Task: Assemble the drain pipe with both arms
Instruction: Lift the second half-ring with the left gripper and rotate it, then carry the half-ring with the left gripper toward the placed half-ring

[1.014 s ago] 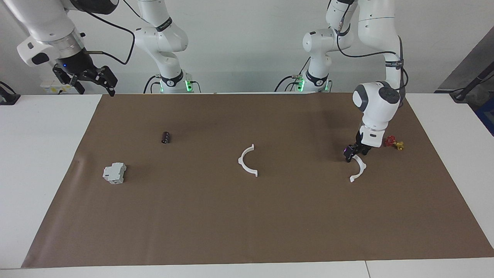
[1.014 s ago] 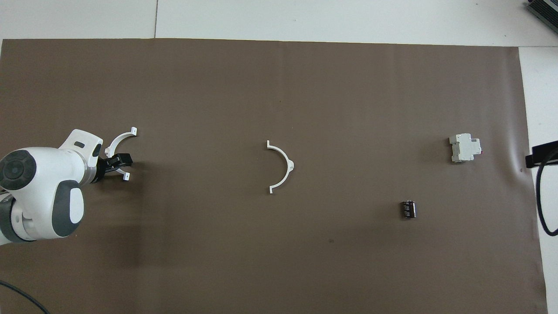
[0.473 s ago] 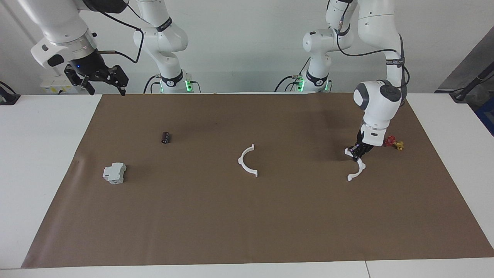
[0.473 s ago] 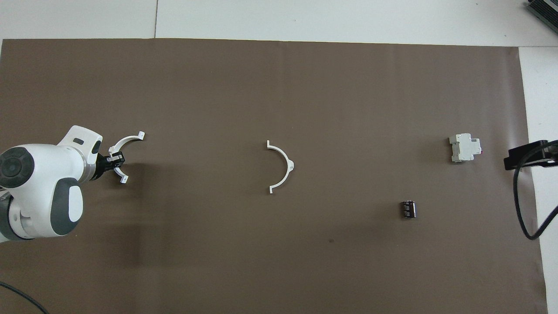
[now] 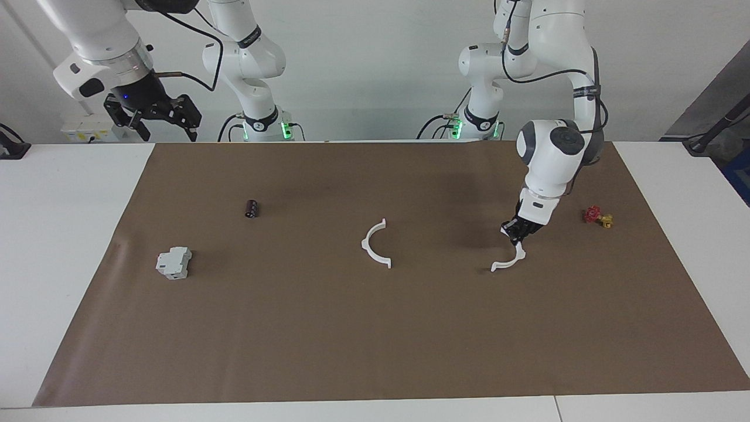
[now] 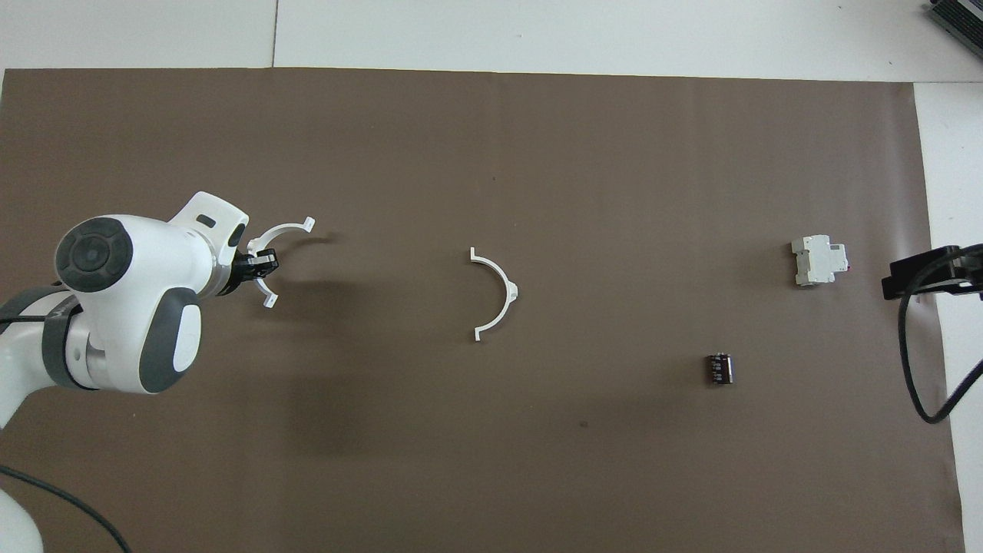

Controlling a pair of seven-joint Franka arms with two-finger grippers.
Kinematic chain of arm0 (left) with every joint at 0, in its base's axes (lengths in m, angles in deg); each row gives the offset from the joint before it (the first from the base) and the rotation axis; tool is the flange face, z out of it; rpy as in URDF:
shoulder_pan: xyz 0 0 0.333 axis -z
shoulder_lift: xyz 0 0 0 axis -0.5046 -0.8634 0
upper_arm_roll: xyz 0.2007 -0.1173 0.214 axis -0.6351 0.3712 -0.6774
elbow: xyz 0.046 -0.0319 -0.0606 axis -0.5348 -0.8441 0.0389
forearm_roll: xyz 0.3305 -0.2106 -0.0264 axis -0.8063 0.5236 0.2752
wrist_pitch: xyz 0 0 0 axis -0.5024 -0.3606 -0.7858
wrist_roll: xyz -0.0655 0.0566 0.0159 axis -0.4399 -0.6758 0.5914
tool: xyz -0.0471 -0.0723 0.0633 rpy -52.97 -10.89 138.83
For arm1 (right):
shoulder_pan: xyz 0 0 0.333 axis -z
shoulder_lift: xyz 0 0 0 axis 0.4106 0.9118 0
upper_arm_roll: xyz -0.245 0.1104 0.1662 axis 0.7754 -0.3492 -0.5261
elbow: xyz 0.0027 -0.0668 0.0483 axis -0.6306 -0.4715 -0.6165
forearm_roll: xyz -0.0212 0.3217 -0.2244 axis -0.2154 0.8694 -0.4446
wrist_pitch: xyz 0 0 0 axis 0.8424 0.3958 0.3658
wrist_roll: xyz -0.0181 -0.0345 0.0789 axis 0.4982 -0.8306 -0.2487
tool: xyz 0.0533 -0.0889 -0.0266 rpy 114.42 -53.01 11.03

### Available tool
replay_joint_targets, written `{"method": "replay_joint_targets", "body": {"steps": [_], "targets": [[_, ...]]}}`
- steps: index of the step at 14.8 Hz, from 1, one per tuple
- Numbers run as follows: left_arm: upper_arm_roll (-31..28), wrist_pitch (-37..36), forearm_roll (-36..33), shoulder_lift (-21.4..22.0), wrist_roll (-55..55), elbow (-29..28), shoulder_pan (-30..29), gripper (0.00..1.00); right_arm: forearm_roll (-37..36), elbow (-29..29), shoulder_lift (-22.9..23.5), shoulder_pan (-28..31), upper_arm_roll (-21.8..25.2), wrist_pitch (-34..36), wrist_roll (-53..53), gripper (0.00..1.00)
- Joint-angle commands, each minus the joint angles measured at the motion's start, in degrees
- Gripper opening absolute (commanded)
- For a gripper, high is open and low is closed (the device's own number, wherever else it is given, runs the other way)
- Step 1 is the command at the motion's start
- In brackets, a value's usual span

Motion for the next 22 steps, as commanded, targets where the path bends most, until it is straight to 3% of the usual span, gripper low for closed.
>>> {"method": "replay_joint_targets", "body": {"steps": [1, 6, 14, 17, 22], "targets": [[-0.7, -2.3, -0.1, -0.6, -10.9, 3.5, 7.9, 0.0, 0.4, -0.9, 0.0, 0.4, -0.3, -1.7, 1.0, 1.0], [-0.9, -1.2, -0.6, -4.2, -21.2, 5.7, 17.5, 0.0, 1.1, -1.0, 0.0, 1.0, -0.2, -2.3, 0.8, 1.0], [-0.9, 1.7, -5.2, -9.6, -36.7, 8.7, 20.7, 0.0, 1.2, -1.0, 0.0, 1.0, -0.2, -2.2, 0.7, 1.0], [-0.9, -0.4, -9.4, -9.5, -40.6, 8.1, 21.5, 0.0, 1.2, -1.1, 0.0, 1.0, -0.2, -2.2, 0.7, 1.0], [-0.9, -1.3, -10.3, -9.6, -51.2, 7.8, 24.6, 0.0, 1.2, -1.1, 0.0, 1.0, -0.2, -2.2, 0.7, 1.0]]}}
